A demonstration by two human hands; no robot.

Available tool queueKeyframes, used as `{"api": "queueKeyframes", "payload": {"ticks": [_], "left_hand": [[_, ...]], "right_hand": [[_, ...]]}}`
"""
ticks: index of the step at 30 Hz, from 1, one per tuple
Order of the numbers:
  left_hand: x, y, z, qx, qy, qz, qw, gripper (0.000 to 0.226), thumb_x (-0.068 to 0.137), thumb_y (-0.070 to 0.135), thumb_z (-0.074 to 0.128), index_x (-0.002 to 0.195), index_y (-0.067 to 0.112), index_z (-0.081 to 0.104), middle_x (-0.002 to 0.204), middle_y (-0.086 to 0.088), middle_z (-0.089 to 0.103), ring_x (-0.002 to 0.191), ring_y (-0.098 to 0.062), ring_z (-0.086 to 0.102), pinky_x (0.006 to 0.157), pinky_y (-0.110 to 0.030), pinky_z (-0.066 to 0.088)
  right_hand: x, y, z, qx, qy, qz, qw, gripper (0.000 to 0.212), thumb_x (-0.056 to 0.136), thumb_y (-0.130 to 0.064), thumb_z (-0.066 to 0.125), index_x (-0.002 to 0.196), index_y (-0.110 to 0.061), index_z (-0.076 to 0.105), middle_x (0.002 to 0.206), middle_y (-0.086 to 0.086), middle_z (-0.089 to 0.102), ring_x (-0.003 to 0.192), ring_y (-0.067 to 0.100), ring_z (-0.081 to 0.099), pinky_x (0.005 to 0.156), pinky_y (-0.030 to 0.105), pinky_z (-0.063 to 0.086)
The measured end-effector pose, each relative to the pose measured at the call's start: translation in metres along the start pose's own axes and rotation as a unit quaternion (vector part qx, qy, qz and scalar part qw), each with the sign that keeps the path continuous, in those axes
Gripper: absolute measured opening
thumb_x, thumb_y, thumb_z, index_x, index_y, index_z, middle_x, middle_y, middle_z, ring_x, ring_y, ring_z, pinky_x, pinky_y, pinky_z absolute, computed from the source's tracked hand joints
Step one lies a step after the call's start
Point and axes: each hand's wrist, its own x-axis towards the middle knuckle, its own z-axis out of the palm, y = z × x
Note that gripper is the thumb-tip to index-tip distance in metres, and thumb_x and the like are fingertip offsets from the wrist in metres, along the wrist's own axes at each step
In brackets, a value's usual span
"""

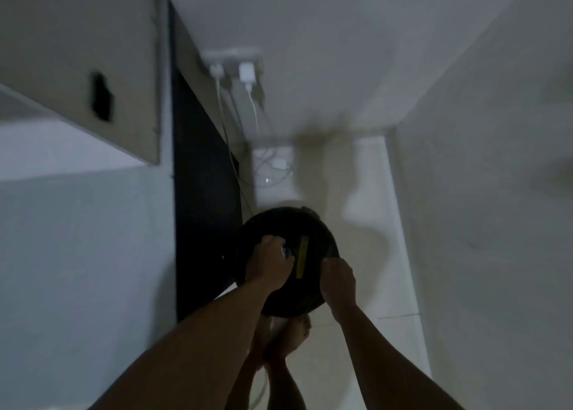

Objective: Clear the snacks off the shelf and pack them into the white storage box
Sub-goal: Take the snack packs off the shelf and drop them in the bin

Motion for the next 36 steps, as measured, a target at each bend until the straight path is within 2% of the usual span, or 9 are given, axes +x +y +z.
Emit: {"api": "queueKeyframes", "payload": {"ticks": [2, 3, 6, 9, 12, 14, 21, 26, 36], "left_hand": [[-0.032, 0.027, -0.049, -0.015, 0.032, 0.029, 0.999, 0.041, 0.093, 0.034, 0.058, 0.130, 0.020, 0.053, 0.135, -0.003, 0.050, 0.117, -0.024, 0.053, 0.094, -0.039, 0.051], [-0.048, 0.040, -0.075, -0.012, 0.051, 0.049, 0.997, 0.040, 0.093, 0.036, 0.057, 0.130, 0.021, 0.053, 0.134, -0.002, 0.052, 0.116, -0.023, 0.055, 0.093, -0.037, 0.051], [-0.098, 0.066, -0.148, 0.002, 0.110, 0.097, 0.989, 0.039, 0.095, 0.040, 0.054, 0.129, 0.022, 0.054, 0.131, -0.001, 0.055, 0.112, -0.020, 0.058, 0.091, -0.035, 0.051], [-0.145, 0.078, -0.217, 0.001, 0.188, 0.116, 0.975, 0.036, 0.093, 0.042, 0.054, 0.123, 0.023, 0.058, 0.125, 0.000, 0.059, 0.110, -0.021, 0.060, 0.086, -0.031, 0.049], [-0.188, 0.077, -0.267, -0.001, 0.259, 0.137, 0.956, 0.026, 0.089, 0.043, 0.055, 0.106, 0.023, 0.061, 0.107, 0.001, 0.064, 0.095, -0.020, 0.063, 0.073, -0.028, 0.047], [-0.216, 0.067, -0.299, -0.011, 0.305, 0.148, 0.941, 0.022, 0.088, 0.043, 0.055, 0.100, 0.025, 0.062, 0.102, 0.002, 0.065, 0.092, -0.021, 0.064, 0.075, -0.032, 0.052], [-0.293, 0.015, -0.412, -0.016, 0.475, 0.167, 0.864, 0.029, 0.087, 0.037, 0.061, 0.110, 0.020, 0.066, 0.106, 0.001, 0.068, 0.087, -0.019, 0.066, 0.074, -0.032, 0.054], [-0.327, -0.021, -0.479, -0.030, 0.530, 0.167, 0.831, 0.027, 0.088, 0.036, 0.063, 0.107, 0.017, 0.067, 0.103, -0.001, 0.070, 0.085, -0.018, 0.066, 0.072, -0.031, 0.053], [-0.341, -0.107, -0.568, -0.029, 0.567, 0.141, 0.811, 0.021, 0.089, 0.038, 0.057, 0.100, 0.021, 0.064, 0.099, -0.003, 0.070, 0.085, -0.024, 0.065, 0.068, -0.032, 0.049]], "right_hand": [[-0.035, -0.043, -0.035, 0.020, 0.009, -0.051, 0.998, 0.038, 0.101, -0.015, 0.044, 0.064, -0.008, 0.046, 0.065, 0.008, 0.047, 0.059, 0.022, 0.045, 0.054, 0.031, 0.033], [-0.053, -0.065, -0.052, 0.032, 0.012, -0.068, 0.997, 0.034, 0.102, -0.014, 0.045, 0.070, -0.005, 0.054, 0.071, 0.011, 0.052, 0.064, 0.024, 0.050, 0.058, 0.033, 0.036], [-0.102, -0.127, -0.091, 0.052, 0.035, -0.117, 0.991, 0.030, 0.102, -0.014, 0.048, 0.107, 0.012, 0.062, 0.103, 0.025, 0.064, 0.097, 0.036, 0.061, 0.073, 0.030, 0.042], [-0.146, -0.191, -0.108, 0.058, 0.055, -0.195, 0.977, 0.030, 0.101, -0.020, 0.051, 0.120, 0.000, 0.062, 0.121, 0.019, 0.061, 0.115, 0.031, 0.058, 0.090, 0.025, 0.041], [-0.188, -0.249, -0.115, 0.072, 0.074, -0.298, 0.949, 0.026, 0.099, -0.020, 0.054, 0.118, -0.005, 0.063, 0.118, 0.013, 0.061, 0.110, 0.025, 0.059, 0.089, 0.021, 0.038], [-0.221, -0.287, -0.118, 0.088, 0.083, -0.370, 0.921, 0.023, 0.098, -0.020, 0.054, 0.115, -0.008, 0.065, 0.113, 0.008, 0.063, 0.103, 0.021, 0.061, 0.086, 0.021, 0.042], [-0.335, -0.394, -0.108, 0.109, 0.084, -0.565, 0.813, 0.018, 0.097, -0.023, 0.055, 0.109, -0.016, 0.066, 0.103, -0.006, 0.062, 0.090, 0.011, 0.061, 0.079, 0.026, 0.052], [-0.385, -0.439, -0.092, 0.093, 0.095, -0.626, 0.768, 0.021, 0.096, -0.023, 0.056, 0.112, -0.015, 0.067, 0.108, -0.001, 0.066, 0.089, 0.010, 0.062, 0.078, 0.028, 0.054], [-0.414, -0.515, -0.038, 0.046, 0.111, -0.610, 0.784, 0.023, 0.097, -0.031, 0.055, 0.109, -0.015, 0.067, 0.105, 0.003, 0.067, 0.092, 0.015, 0.063, 0.080, 0.032, 0.054]]}}
